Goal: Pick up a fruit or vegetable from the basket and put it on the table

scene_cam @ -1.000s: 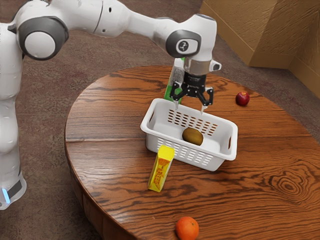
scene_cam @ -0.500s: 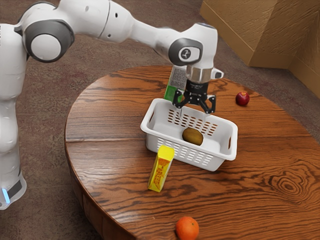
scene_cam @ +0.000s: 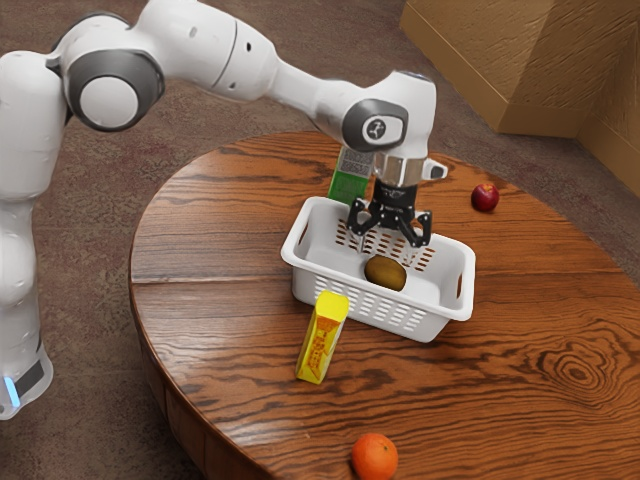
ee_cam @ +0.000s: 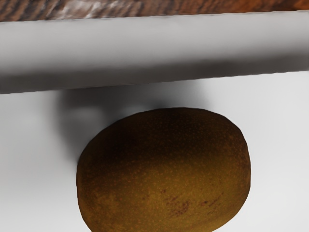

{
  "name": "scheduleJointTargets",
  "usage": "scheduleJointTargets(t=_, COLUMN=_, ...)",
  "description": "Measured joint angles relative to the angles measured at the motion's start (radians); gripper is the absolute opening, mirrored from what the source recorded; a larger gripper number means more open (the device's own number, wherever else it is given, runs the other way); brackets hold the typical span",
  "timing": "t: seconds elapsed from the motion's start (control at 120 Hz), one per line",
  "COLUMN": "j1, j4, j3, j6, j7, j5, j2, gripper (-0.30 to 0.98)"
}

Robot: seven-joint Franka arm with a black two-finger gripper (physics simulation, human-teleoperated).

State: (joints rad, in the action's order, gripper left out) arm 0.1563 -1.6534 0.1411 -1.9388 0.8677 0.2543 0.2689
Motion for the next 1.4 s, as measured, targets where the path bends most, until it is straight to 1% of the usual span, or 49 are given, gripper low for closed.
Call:
scheduleJointTargets(t=0.5, j1=-0.004, j4=0.004, j3=0.002, j6=-0.038, j7=-0.026, j5=0.017, j2=0.058, gripper=0.69)
scheduleJointTargets(t=0.892, j1=-0.003, j4=0.003, j3=0.001, j6=-0.049, j7=-0.037, j5=0.042, j2=0.091, gripper=0.69)
scheduleJointTargets(t=0.917, j1=-0.003, j4=0.003, j3=0.001, j6=-0.049, j7=-0.037, j5=0.046, j2=0.092, gripper=0.67)
scheduleJointTargets(t=1.0, j1=-0.003, j4=0.003, j3=0.0, j6=-0.049, j7=-0.027, j5=0.052, j2=0.089, gripper=0.53)
scheduleJointTargets(t=1.042, j1=-0.002, j4=0.003, j3=0.0, j6=-0.049, j7=-0.02, j5=0.052, j2=0.088, gripper=0.5)
scheduleJointTargets(t=1.217, j1=-0.008, j4=0.003, j3=-0.001, j6=-0.048, j7=0.019, j5=0.051, j2=0.082, gripper=0.46)
scheduleJointTargets(t=1.35, j1=-0.029, j4=0.003, j3=-0.001, j6=-0.047, j7=0.053, j5=0.042, j2=0.038, gripper=0.4)
scheduleJointTargets(t=1.4, j1=-0.036, j4=0.002, j3=-0.001, j6=-0.047, j7=0.066, j5=0.033, j2=0.01, gripper=0.46)
